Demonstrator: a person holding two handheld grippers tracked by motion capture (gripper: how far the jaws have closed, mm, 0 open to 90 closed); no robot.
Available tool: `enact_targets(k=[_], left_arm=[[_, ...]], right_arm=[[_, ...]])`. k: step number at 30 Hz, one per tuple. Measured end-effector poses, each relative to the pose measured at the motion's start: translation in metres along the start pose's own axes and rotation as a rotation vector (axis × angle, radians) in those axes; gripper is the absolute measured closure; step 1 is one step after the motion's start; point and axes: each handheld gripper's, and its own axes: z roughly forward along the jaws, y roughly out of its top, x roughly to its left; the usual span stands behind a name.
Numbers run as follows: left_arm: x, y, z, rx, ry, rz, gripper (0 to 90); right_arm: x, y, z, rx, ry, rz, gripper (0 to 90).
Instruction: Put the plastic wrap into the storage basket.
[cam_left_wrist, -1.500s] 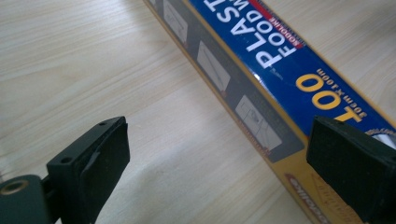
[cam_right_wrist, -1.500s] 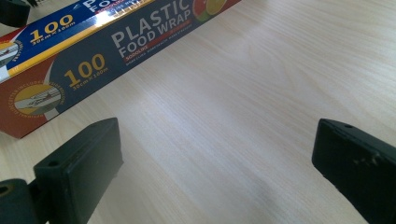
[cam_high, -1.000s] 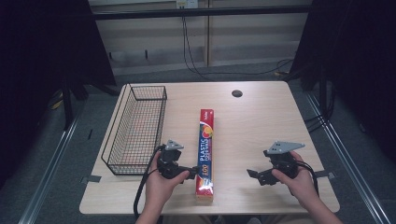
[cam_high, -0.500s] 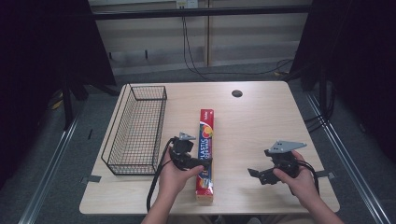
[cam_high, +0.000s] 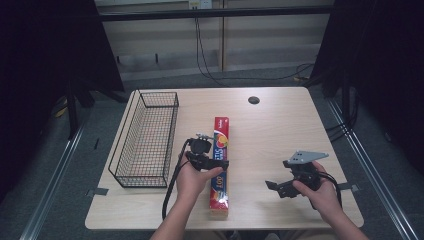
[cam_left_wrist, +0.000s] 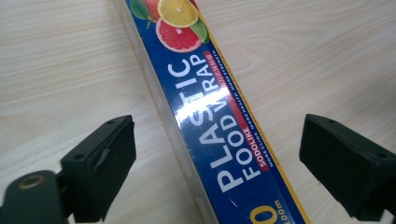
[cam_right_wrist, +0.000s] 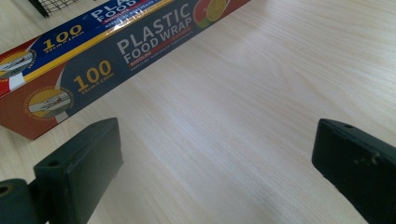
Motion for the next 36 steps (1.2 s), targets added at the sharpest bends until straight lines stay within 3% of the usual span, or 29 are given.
enact_targets(k=[4,7,10,26,36], left_arm=[[-0.001,0.004,0.003,0.019,0.003,-0.011,17.0],[-0.001,0.008,0.007,0.048,0.027,-0.002,17.2],[0.0,0.012,0.012,0.075,0.04,-0.019,17.2],[0.0,0.021,0.035,0.127,0.059,-0.076,17.2],[0.003,0.024,0.043,0.138,0.073,-0.107,21.7]], right_arm=[[0.0,0.0,0.0,0.0,-0.001,-0.001,1.3],[0.0,0.0,0.0,-0.004,-0.004,0.002,1.4],[-0.001,0.0,0.0,-0.006,-0.001,0.004,1.4],[0.0,0.0,0.0,-0.008,0.003,0.003,1.4],[0.0,0.0,0.0,-0.008,0.005,-0.004,1.4]])
